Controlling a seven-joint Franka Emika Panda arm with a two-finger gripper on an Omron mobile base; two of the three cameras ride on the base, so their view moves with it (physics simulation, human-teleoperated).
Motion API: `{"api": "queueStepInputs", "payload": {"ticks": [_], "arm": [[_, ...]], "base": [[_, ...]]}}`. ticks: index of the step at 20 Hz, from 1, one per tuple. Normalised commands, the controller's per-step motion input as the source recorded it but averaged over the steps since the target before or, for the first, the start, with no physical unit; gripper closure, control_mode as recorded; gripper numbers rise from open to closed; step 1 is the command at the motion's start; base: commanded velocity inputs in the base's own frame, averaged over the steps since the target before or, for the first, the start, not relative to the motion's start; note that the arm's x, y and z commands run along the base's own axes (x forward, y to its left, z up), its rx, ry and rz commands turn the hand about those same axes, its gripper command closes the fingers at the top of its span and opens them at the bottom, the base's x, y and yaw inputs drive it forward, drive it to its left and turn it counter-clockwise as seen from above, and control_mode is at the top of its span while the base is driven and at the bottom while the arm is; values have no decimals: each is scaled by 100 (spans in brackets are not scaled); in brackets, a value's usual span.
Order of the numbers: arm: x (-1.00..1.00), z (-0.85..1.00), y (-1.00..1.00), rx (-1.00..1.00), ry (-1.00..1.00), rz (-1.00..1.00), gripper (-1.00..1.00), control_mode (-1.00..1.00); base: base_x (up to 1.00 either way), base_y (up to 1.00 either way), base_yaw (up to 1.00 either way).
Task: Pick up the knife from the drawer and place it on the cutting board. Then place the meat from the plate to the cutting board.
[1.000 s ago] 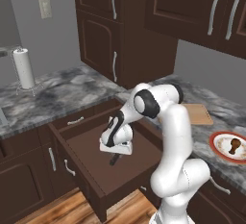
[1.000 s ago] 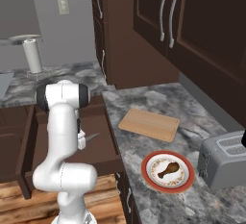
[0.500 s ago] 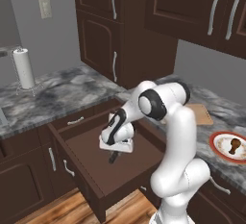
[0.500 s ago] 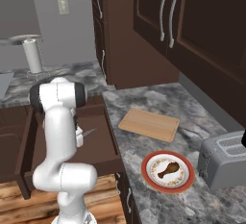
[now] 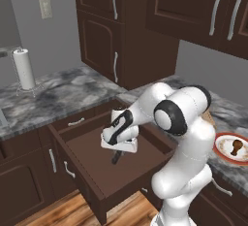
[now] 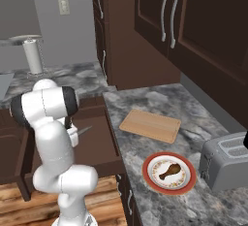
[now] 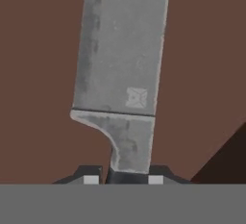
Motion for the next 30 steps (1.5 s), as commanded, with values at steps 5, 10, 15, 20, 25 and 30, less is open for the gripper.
{"api": "queueStepInputs", "payload": {"ticks": [5, 10, 15, 20, 25, 30], "arm": [[-46, 62, 0, 0, -7, -4, 100, -100], [-44, 79, -1, 0, -9, -4, 100, -100], [-38, 77, -5, 0, -9, -3, 100, -100], [-31, 66, -13, 0, -10, -3, 100, -100], [-16, 58, -33, 0, -7, -5, 100, -100], [0, 59, -47, 0, -2, -5, 100, -100]], "base": [[0, 0, 0], [0, 0, 0], [0, 0, 0], [0, 0, 0], [0, 0, 0], [0, 0, 0]]}}
